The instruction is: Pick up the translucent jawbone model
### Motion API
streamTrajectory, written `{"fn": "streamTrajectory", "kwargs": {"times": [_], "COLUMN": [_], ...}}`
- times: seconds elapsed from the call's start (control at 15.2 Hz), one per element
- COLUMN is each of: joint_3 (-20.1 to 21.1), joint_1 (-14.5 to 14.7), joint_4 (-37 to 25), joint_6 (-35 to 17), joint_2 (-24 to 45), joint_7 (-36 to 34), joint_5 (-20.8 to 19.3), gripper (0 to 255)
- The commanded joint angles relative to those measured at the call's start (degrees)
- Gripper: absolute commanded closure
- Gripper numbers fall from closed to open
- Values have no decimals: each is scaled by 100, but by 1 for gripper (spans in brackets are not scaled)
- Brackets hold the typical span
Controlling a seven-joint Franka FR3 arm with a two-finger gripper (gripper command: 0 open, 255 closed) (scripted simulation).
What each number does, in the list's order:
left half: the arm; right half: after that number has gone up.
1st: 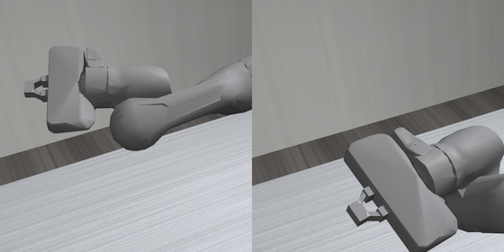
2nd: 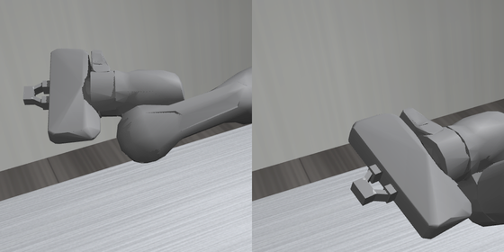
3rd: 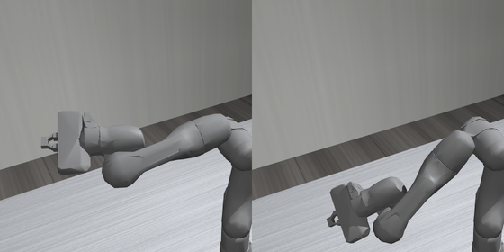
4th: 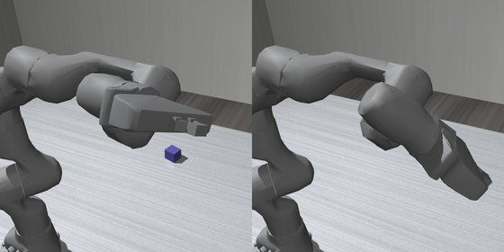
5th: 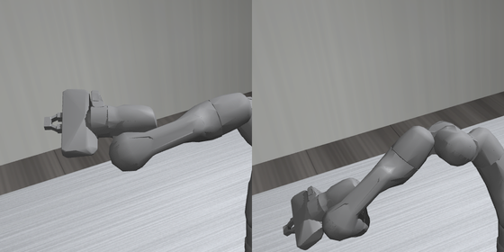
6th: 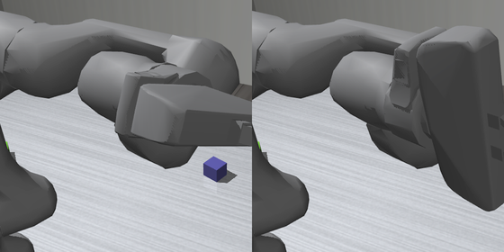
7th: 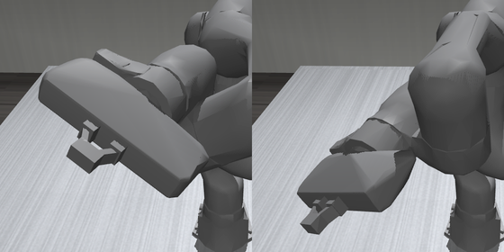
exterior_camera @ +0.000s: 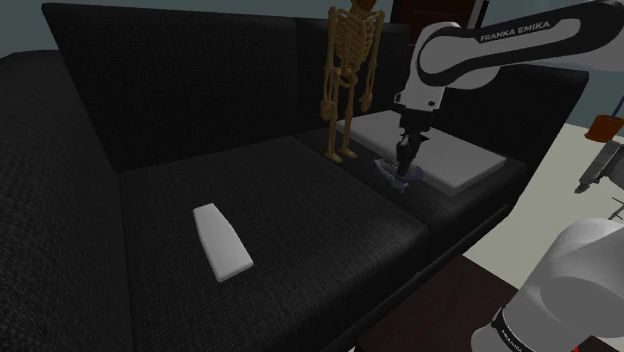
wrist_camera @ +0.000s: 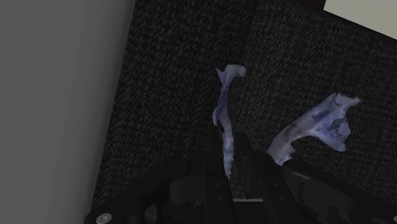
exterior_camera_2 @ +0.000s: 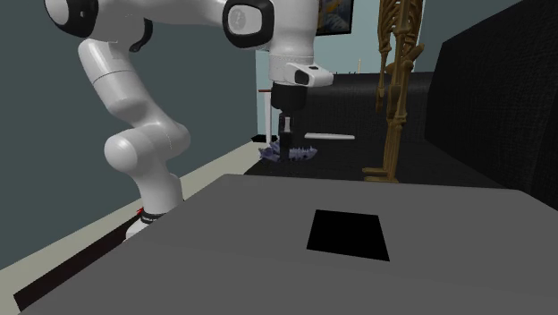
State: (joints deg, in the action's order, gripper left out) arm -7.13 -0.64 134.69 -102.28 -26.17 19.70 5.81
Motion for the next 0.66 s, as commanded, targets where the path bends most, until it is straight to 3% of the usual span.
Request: {"fn": "streamTrajectory", "kwargs": {"times": [0.0,0.59], "joint_3": [6,14], "joint_1": [3,10], "joint_4": [-139,-665], "joint_6": [152,701], "joint_2": [-12,-41], "joint_7": [-24,-96], "joint_5": [-2,-7], "gripper": [255,255]}}
